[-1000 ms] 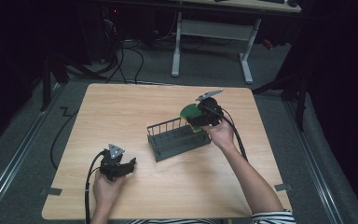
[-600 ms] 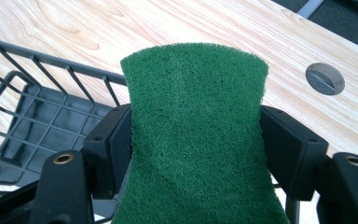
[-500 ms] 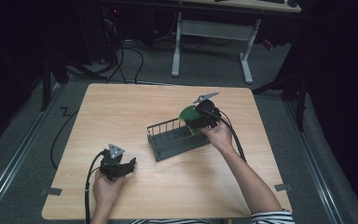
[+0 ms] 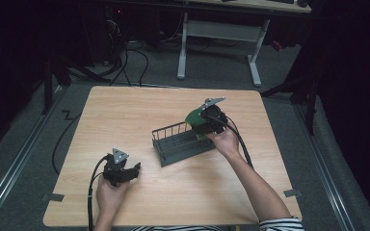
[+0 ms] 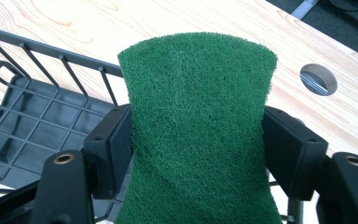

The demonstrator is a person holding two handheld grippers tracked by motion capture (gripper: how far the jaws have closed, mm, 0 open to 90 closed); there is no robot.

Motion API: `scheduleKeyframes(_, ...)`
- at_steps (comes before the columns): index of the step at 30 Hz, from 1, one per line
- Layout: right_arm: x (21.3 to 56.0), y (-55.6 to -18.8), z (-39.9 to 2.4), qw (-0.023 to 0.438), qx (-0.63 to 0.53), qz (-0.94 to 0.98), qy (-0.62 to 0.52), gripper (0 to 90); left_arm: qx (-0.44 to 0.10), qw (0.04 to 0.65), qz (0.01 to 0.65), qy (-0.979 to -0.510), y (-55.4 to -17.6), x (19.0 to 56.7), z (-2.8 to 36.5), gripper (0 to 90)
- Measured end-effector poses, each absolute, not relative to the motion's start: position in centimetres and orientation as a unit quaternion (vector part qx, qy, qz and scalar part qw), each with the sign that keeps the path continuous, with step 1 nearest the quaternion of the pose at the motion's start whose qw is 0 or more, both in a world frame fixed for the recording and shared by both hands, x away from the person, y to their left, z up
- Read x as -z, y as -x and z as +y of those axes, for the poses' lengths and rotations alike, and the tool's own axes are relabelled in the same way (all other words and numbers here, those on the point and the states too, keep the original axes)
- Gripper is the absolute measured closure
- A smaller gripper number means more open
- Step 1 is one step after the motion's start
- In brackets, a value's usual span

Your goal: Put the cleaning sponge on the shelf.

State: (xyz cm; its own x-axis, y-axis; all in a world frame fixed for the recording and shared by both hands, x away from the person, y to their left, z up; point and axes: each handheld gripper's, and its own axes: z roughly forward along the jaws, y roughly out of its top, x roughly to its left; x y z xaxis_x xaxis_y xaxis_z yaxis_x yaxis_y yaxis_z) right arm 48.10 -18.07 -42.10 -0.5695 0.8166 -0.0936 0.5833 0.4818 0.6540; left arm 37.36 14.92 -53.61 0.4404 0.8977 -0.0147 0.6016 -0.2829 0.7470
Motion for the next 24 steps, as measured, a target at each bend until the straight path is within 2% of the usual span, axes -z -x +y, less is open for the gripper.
scheduleKeyframes(24,43.5,-47.8,-18.6,0.181,-0.281,0.845,-0.416,30.7,-0.211,0.351,0.485,-0.773,-37.4,53.6,14.9,32.8)
